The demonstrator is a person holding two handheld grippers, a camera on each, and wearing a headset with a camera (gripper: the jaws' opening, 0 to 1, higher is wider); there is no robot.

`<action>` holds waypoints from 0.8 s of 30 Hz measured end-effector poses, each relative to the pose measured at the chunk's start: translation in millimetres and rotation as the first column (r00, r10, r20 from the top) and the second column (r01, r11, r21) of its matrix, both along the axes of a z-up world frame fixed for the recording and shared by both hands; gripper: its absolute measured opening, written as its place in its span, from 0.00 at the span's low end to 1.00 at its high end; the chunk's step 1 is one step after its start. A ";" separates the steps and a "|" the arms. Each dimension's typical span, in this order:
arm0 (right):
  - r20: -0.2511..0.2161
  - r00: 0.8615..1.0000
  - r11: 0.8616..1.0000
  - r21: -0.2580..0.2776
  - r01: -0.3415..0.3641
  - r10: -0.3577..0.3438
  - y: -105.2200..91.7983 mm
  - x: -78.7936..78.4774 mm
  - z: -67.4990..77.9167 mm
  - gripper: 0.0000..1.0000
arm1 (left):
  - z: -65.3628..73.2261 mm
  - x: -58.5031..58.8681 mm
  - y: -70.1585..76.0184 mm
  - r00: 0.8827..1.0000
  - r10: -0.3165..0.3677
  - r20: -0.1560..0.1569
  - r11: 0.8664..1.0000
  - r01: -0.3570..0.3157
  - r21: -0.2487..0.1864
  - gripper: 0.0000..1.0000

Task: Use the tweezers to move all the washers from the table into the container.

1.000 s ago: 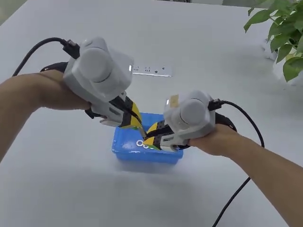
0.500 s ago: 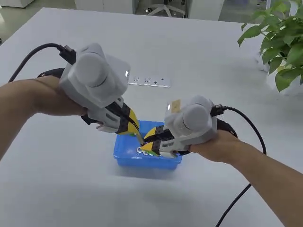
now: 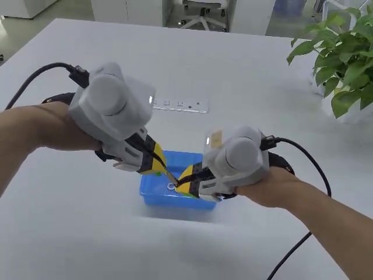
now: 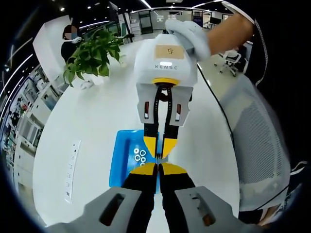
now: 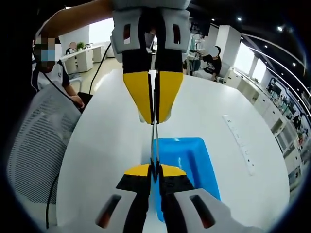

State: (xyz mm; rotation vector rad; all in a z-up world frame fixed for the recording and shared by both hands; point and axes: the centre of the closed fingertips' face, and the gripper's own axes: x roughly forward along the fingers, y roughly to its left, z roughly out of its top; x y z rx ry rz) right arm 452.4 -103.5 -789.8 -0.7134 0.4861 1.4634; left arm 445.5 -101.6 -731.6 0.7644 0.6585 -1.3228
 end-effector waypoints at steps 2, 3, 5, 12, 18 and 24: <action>0.017 1.000 1.000 -0.018 -0.012 0.013 -2.1 -3.2 -1.0 0.07 | -3.2 -3.6 0.4 1.000 -0.001 -0.003 1.000 0.001 0.002 0.06; 0.015 1.000 1.000 -0.023 -0.017 0.017 -2.8 -5.0 -1.9 0.07 | -4.7 -5.1 0.7 1.000 -0.001 -0.005 1.000 0.001 0.004 0.06; 0.015 1.000 0.999 -0.034 -0.026 0.027 -4.7 -9.1 -3.6 0.07 | -8.7 -9.1 1.3 1.000 -0.004 -0.009 1.000 0.004 0.008 0.06; 0.018 0.999 0.997 -0.066 -0.046 0.047 -10.8 -19.5 -10.1 0.06 | -25.2 -20.3 4.2 1.000 -0.004 -0.018 1.000 0.004 0.015 0.06; 0.025 0.997 0.992 -0.104 -0.068 0.071 -15.3 -27.0 -18.5 0.06 | -40.2 -25.5 5.1 1.000 -0.008 -0.020 1.000 0.008 0.022 0.06; 0.025 0.996 0.988 -0.129 -0.086 0.090 -19.6 -34.7 -26.5 0.06 | -54.7 -33.6 4.6 1.000 -0.012 -0.029 0.999 0.013 0.029 0.06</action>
